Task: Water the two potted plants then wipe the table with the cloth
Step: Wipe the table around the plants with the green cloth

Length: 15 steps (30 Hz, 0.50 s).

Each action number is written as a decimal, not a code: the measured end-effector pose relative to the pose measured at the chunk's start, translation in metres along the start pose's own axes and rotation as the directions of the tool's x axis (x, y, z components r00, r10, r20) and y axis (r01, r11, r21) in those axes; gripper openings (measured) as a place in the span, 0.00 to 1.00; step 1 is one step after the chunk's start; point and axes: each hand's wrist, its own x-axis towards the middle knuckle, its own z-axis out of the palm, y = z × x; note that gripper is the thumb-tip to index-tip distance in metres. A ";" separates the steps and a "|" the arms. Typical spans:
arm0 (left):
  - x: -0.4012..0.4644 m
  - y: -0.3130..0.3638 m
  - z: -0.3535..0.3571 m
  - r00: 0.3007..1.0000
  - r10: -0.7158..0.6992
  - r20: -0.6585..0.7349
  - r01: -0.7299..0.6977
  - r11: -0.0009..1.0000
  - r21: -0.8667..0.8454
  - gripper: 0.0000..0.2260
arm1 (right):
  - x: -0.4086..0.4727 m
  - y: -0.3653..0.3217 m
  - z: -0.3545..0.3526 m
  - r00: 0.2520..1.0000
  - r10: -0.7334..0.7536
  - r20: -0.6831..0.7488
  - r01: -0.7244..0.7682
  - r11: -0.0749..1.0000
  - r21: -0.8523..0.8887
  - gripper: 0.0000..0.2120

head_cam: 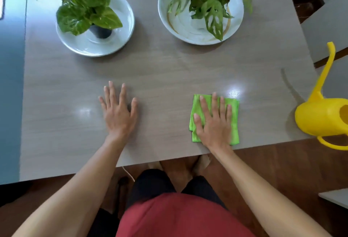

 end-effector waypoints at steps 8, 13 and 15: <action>0.009 -0.144 -0.045 0.965 -0.260 -0.025 0.261 0.962 0.081 0.28 | 0.035 -0.145 0.015 0.989 -0.148 0.020 0.148 0.988 0.045 0.29; -0.024 -0.198 -0.058 0.915 -0.396 -0.072 0.401 0.914 0.070 0.28 | 0.075 -0.233 0.016 0.957 -0.282 0.073 0.276 0.958 0.080 0.29; -0.029 -0.203 -0.056 0.912 -0.404 -0.073 0.409 0.910 0.072 0.28 | 0.081 -0.270 0.017 0.943 -0.322 0.089 0.313 0.944 0.102 0.29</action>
